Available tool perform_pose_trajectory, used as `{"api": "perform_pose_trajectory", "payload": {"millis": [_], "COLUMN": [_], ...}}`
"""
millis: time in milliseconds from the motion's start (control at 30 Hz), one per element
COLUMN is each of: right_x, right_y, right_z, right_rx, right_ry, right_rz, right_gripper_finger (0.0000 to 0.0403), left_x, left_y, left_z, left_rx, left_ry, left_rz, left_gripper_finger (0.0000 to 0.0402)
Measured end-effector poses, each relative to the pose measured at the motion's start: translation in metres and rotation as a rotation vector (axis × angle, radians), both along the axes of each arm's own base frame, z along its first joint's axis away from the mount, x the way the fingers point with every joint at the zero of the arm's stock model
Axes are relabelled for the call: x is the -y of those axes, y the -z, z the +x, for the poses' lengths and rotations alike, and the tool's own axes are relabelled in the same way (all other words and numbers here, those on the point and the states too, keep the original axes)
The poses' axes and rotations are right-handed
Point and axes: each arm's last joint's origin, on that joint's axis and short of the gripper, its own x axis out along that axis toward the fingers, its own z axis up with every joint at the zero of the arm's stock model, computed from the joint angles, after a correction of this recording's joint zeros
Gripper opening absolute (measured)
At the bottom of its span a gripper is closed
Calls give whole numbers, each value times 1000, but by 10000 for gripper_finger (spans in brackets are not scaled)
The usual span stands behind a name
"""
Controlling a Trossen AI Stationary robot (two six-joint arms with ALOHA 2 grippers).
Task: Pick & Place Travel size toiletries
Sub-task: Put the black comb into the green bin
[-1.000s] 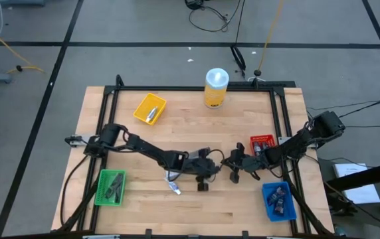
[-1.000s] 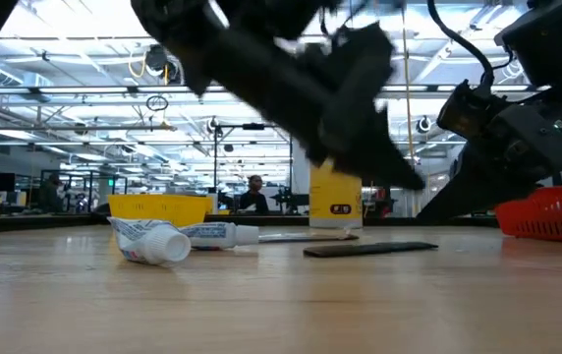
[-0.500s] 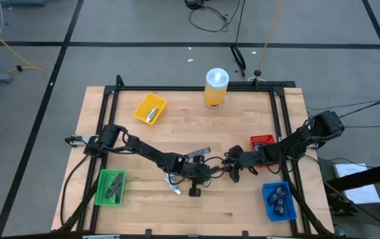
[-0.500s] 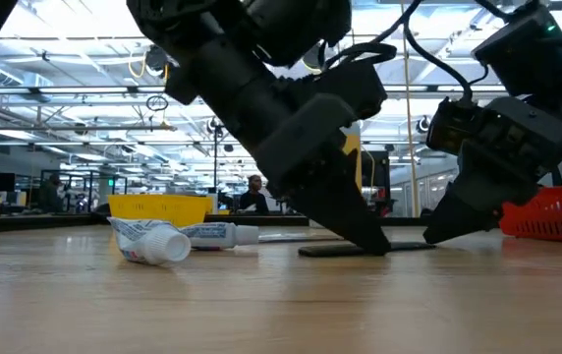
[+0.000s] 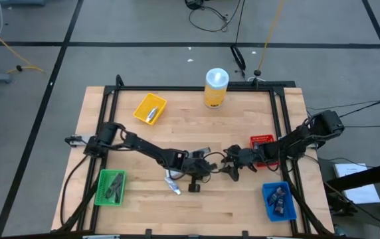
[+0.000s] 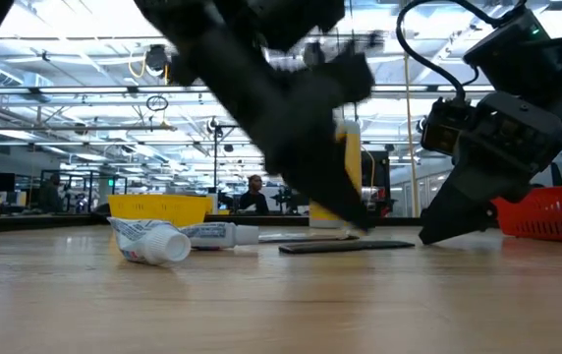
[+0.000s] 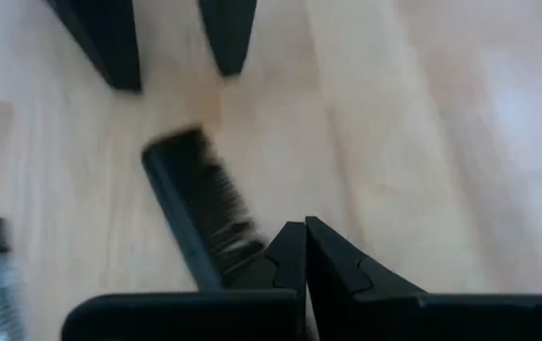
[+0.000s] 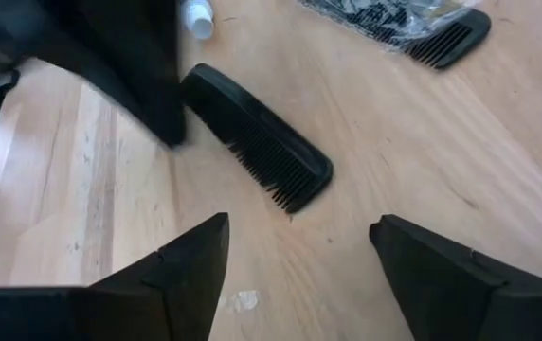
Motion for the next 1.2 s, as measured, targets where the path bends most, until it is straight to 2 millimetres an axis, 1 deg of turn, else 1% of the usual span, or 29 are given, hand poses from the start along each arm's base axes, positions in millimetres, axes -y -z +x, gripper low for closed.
{"api": "perform_pose_trajectory", "payload": {"millis": [67, 133, 267, 433, 600, 733, 933, 1000, 1067, 1200], "right_x": [1, 1, 1, 3, 4, 4, 4, 4, 4, 4], "right_y": [0, 0, -1, -1, -1, 0, 2, 2, 2, 2], "right_z": [0, 1, 1, 1, 2, 1, 0, -1, -1, -1], "right_rx": [1, 6, 13, 15, 11, -6, -40, -42, -41, -43], "right_ry": [0, -2, -4, -10, -23, -39, -30, -30, -32, -37], "right_rz": [-3, -8, -12, 2, 27, 57, 69, 67, 65, 61], "right_gripper_finger": [258, 257, 257, 256, 256, 256, 256, 256, 256, 256], "left_x": [1, 0, -6, -9, -18, -24, -29, -28, -25, -12], "left_y": [-15, -22, -7, 8, 20, 20, 19, 17, 9, -13], "left_z": [-4, -10, -16, -12, -2, 2, 6, 8, 7, 11], "left_rx": [-6, -43, -147, -159, -112, -74, -10, 7, 19, 90], "left_ry": [-38, -98, -150, -148, -158, -158, -231, -244, -245, -224], "left_rz": [-16, 0, 39, 42, 39, 43, 100, 108, 101, 47], "left_gripper_finger": [2, 4, 1, 3, 4, 2, 3, 2, 5, 2]}}
